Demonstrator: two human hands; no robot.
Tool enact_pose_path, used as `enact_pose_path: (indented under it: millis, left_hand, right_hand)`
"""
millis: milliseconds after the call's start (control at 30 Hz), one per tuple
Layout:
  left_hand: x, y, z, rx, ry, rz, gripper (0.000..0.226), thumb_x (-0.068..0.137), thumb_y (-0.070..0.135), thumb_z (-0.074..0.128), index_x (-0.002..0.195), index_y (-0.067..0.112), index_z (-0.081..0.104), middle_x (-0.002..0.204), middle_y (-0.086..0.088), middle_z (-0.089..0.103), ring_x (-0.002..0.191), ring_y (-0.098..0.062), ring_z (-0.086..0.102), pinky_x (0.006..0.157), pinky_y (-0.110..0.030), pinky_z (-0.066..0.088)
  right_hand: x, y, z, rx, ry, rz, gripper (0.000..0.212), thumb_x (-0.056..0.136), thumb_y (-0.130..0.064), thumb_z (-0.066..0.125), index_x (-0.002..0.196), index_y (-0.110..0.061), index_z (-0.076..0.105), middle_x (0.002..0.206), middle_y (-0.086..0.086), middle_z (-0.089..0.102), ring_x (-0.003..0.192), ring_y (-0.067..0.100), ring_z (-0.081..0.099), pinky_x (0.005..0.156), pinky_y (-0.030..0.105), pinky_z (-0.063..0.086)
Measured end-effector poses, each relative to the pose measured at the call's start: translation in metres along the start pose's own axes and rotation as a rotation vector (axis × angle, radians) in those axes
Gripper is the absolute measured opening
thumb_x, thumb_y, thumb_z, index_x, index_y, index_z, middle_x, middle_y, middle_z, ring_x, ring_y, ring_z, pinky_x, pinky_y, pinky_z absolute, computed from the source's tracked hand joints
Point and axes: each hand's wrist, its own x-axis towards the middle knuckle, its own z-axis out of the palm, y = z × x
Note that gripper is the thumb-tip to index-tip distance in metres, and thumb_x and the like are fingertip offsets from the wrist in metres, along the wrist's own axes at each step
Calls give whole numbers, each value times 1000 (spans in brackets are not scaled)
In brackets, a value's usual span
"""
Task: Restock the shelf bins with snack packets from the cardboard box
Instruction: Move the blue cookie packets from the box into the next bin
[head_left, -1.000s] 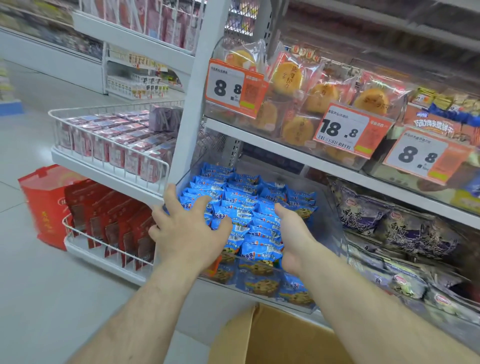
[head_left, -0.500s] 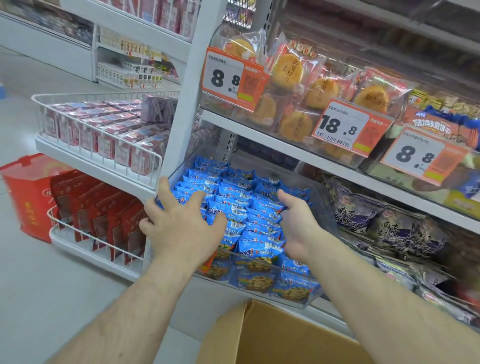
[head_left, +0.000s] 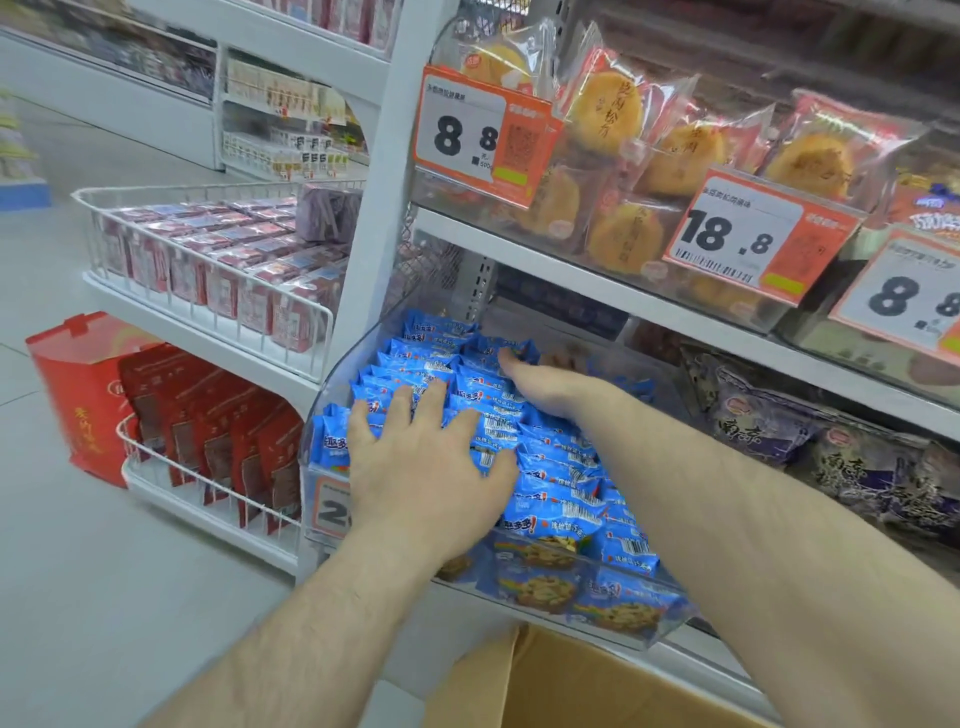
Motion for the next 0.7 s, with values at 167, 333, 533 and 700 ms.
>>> enact_pose_path:
  millis: [167,333,533,700]
  left_hand:
    - [0,-3,0,-14,1,18,60,87,66,25,141,41,37,161,7,14,148,-18,11,116,-53,3]
    - [1,-11,-5,-111,130,5,56,88,54,35,136,29,46,149,8,41,142,-16,30,117,-48,8]
    - [0,-34,-2,-52,245,20,47,75,47,36,99,18,65,97,1,69,104,-20,60,102,-38,28]
    - [0,-39,-1,-116,281,65,41,81,41,36,96,19,68,109,3,68,121,-23,52,101,-37,31]
  right_hand:
    - [-14,-15,-14,72,-318,-19,77,94,-71,15,156,-25,11,164,-1,4,150,21,8,117,38,9]
    - [-10,-54,-9,-106,24,-234,79,94,-70,27,151,-15,33,157,8,31,142,27,33,109,34,27]
    - [17,-85,37,-353,-89,-302,76,100,-57,27,155,-10,3,163,11,-4,149,31,1,120,43,6]
    - [-5,-97,23,-338,-160,-246,65,105,-46,22,153,-3,15,161,14,11,148,30,12,116,36,12]
